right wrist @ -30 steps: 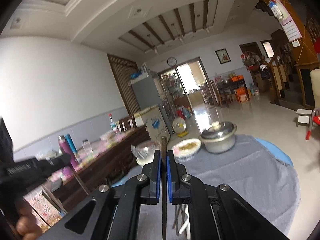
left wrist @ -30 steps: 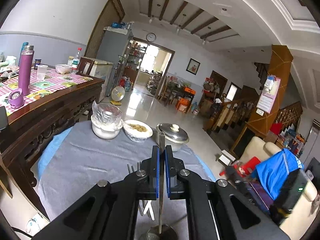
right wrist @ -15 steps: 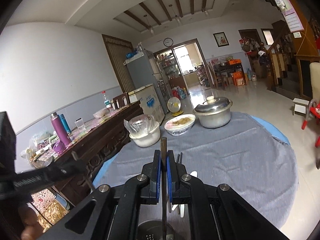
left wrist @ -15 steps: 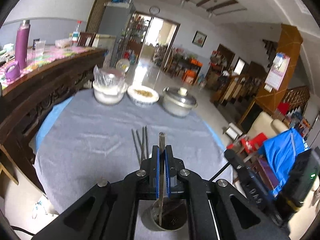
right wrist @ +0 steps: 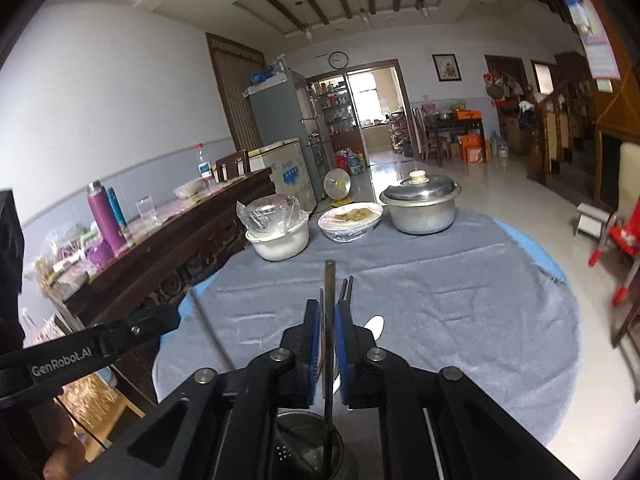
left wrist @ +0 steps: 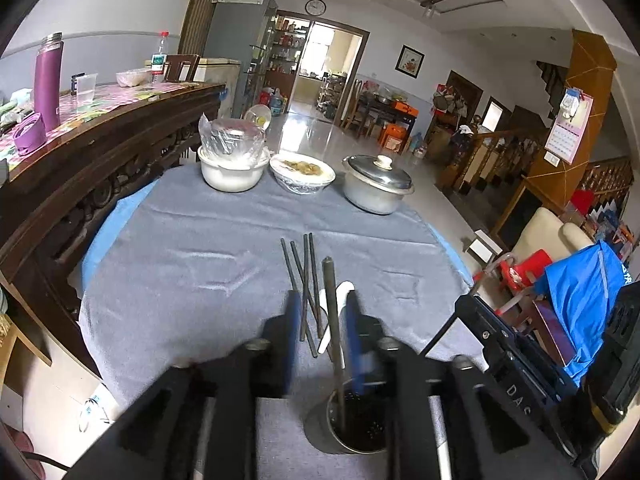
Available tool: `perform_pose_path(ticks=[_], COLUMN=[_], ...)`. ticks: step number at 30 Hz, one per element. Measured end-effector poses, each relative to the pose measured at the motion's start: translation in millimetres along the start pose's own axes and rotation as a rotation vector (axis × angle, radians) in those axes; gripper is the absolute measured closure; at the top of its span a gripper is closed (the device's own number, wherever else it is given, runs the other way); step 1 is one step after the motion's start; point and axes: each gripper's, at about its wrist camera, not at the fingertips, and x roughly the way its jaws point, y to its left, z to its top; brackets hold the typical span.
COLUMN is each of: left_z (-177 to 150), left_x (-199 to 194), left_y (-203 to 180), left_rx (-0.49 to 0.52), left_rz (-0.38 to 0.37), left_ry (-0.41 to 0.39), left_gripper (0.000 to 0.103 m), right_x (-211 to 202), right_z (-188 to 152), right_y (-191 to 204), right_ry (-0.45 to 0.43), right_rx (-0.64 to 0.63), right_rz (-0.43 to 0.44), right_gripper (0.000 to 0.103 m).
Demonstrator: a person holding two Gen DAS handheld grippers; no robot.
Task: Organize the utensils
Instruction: 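Lower the chopsticks into the cup and open both tools, then grasp a white spoon with the right tool while the left tool grasps another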
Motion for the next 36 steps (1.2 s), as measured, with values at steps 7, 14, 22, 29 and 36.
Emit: perform_pose_path(ticks=[7, 14, 22, 29, 36], left_z=[0, -2, -2, -2, -2], left_x=[-2, -2, -1, 2, 3], left_y=[4, 8, 10, 14, 17], left_rx=[-0.004, -0.013, -0.02, -0.029, -0.038], left_rz=[0.027, 0.043, 0.047, 0.046, 0.048], left_ry=[-0.007, 0.0, 0.004, 0.013, 0.013], left_gripper=[0.066, 0.066, 0.066, 0.065, 0.063], right_x=[-7, -12, -14, -13, -11], right_z=[2, 4, 6, 7, 7], right_y=[12, 13, 11, 8, 7], right_ry=[-0.019, -0.021, -0.009, 0.004, 0.012], right_rx=[-0.059, -0.068, -0.064, -0.058, -0.055], right_rz=[-0.047, -0.085, -0.119, -0.138, -0.145], right_gripper=[0.074, 0.074, 0.074, 0.074, 0.074])
